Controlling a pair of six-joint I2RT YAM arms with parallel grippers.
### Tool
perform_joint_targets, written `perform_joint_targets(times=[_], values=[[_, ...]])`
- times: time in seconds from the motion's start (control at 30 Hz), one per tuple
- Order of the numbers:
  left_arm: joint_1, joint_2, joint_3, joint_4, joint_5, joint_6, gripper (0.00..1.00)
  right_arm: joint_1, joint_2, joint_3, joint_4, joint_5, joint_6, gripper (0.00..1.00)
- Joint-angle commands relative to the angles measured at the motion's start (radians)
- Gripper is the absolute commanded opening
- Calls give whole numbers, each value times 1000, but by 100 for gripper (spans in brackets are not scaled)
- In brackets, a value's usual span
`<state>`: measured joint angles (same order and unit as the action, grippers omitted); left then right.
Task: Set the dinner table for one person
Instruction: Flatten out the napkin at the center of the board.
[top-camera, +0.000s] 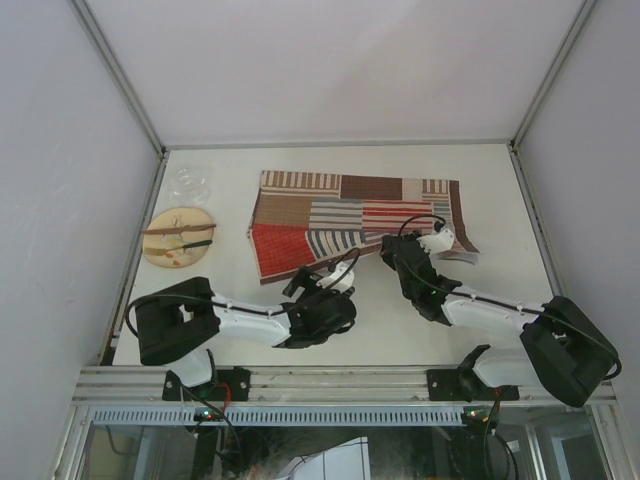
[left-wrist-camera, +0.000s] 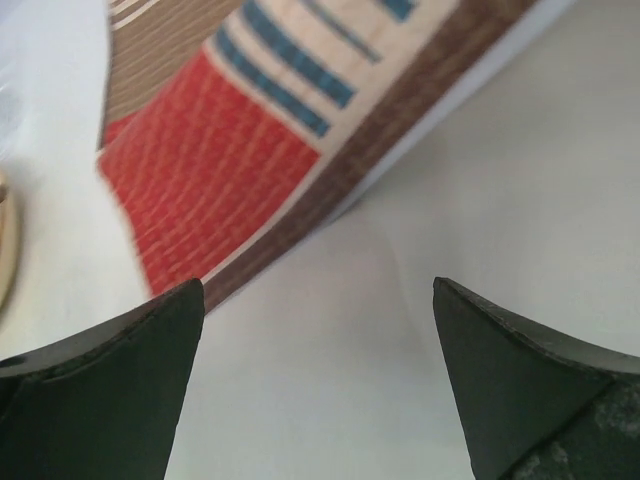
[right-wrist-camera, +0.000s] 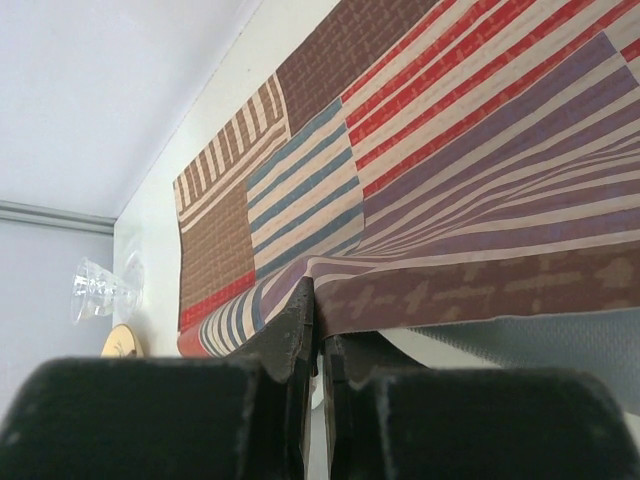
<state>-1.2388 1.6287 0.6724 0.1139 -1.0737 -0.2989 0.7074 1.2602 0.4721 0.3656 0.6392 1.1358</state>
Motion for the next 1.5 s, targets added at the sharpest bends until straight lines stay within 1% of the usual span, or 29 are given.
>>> perform_joint_targets(times=[0.0,0.07,0.13,0.23,0.33,0.4,0.57,0.63,0.73,0.9,1.03,1.27,1.37,1.47], values=[[-5,-13,50,114,186,153,99,4,-28,3,39,36,-26,0],[-6,2,62,121,226,207,99,4,-28,3,37,35,-30,0],[-2,22,73,130,227,260,99,4,-30,2,36,37,-30,0],[11,37,66,157,267,333,99,4,-35,-4,43,35,-33,0],[53,32,14,235,355,382,99,4,-47,-16,52,41,-31,0],[87,36,-4,257,404,413,99,4,-56,-26,61,43,-30,0],[147,77,38,245,449,518,99,4,-61,-47,82,34,-17,0],[175,95,55,255,493,529,99,4,-53,-50,93,28,-13,0],[189,132,90,281,507,539,99,1,-39,-49,116,16,-10,0],[196,171,95,341,545,493,99,-9,-49,-43,103,18,-26,0],[195,195,68,430,489,485,99,-14,-67,-43,98,21,-42,0],[205,245,91,483,371,543,99,-13,-82,-49,81,31,-48,0],[210,226,74,528,311,558,99,-13,-82,-49,80,31,-47,0],[210,189,45,576,208,583,96,-13,-79,-49,81,33,-50,0]])
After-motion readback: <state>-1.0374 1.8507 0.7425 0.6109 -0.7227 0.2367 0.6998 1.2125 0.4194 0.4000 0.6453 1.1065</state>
